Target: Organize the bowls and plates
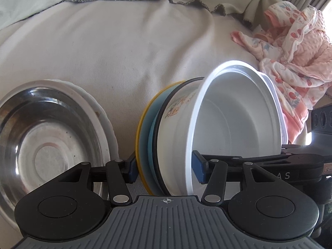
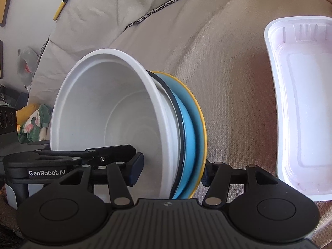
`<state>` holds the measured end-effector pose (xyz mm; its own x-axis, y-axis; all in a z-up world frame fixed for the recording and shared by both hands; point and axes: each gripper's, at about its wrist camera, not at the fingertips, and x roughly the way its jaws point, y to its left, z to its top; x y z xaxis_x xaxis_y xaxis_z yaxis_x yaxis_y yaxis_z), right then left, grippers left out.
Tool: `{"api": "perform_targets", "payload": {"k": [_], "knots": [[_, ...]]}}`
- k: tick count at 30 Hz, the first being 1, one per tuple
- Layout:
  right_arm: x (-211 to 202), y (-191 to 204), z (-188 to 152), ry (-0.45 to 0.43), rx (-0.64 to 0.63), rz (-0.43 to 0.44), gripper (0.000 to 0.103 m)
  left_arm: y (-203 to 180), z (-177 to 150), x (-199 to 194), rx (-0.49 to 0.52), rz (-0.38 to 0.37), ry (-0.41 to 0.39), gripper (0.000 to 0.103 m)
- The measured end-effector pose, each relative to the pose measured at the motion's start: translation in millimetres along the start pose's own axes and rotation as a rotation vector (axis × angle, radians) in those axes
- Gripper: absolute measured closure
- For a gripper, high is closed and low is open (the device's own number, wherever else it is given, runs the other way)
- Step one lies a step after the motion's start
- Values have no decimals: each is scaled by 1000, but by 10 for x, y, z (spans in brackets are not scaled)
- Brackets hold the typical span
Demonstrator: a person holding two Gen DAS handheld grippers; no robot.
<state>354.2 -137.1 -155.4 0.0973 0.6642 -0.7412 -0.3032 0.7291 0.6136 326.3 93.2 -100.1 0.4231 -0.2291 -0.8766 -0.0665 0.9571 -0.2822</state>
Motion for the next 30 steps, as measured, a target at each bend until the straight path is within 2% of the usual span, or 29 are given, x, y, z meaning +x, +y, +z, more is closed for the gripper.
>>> {"api": "perform_targets", "payload": {"k": [6,11,16,20,30], "knots": [[-69,-75,-39,-9,21,-13,47,-71,-55,37,-7,-25,50,48],[-66,-52,-51,-12,22,-24,47,-128,-75,50,-19,-15,49,48],[-59,-87,-56,-19,25,-11,47,-39,-20,34,-82,-71,65,47],[-56,-116,-84,-27,29,0,47,-23,6,37,-92,-121,84,32],[-75,-205,-107,-18,34,-2,47,-124,20,117,-41,-62,108,30]]}}
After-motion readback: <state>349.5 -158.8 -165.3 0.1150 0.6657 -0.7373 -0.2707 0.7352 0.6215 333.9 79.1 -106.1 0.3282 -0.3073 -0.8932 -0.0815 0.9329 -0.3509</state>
